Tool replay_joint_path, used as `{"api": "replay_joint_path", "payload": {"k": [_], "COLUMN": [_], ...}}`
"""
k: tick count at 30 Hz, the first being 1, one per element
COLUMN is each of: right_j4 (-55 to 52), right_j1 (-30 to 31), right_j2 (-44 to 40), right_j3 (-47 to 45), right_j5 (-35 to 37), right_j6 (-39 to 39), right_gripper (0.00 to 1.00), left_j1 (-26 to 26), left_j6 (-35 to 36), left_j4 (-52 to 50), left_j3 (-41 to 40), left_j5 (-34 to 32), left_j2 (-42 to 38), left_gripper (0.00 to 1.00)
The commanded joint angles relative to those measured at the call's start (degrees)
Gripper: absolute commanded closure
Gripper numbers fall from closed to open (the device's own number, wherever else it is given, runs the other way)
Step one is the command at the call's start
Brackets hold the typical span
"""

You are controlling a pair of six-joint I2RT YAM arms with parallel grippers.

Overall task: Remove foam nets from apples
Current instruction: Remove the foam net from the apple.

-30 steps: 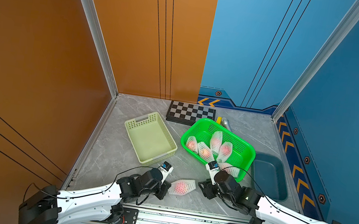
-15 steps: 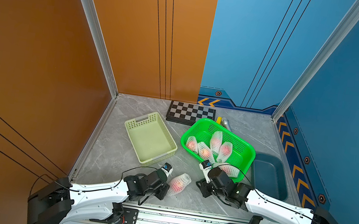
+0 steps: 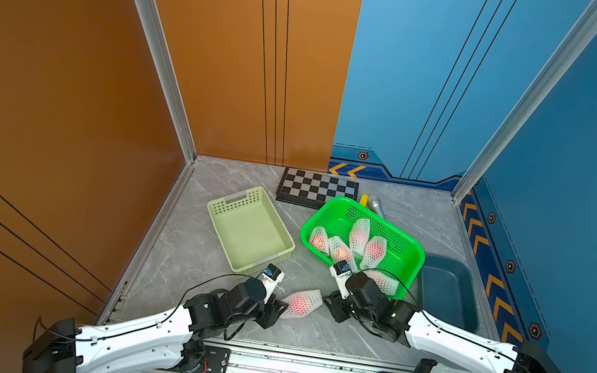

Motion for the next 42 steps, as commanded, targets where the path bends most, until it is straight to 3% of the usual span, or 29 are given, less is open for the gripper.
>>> {"api": "replay_joint_path", "payload": {"k": [1,6,14,20,28,37,42], "right_j4": [0.8,0.85,0.7,0.26,-0.61,0.05,0.34], "right_j1": [-0.26,-1.13,-2.31,-3.94,-4.4,-5.28,-5.62], "right_j2": [0.61,1.44,2.69,3.34,5.93,9.02,9.92], "right_j3": [-0.48,-0.9,-0.51,0.0,2.48,3.65,4.09], "right_j5": [-0.5,-0.41,-1.09,-2.63,-4.14,-5.04,-5.8], "right_j6": [-1.01,-1.27,-1.45,-1.79,-3.55,-3.64,-3.73], "right_gripper": [0.61,0.61,0.59,0.56,0.54,0.53,0.53], "left_j1": [1.19,2.31,2.57,0.7,0.28,-1.96,-3.17], "left_j6": [-0.17,-0.92,3.8,8.6,13.93,17.12,17.83], "left_j4": [-0.14,7.33,10.02,9.59,9.41,9.77,10.38], "left_j3": [-0.57,-2.49,0.44,2.85,7.14,10.24,11.29], "left_j5": [4.26,10.75,12.71,7.12,7.36,5.28,2.86], "left_j2": [-1.37,-0.81,9.01,13.6,20.49,27.56,30.68], "left_gripper": [0.41,0.33,0.27,0.19,0.19,0.27,0.53]}}
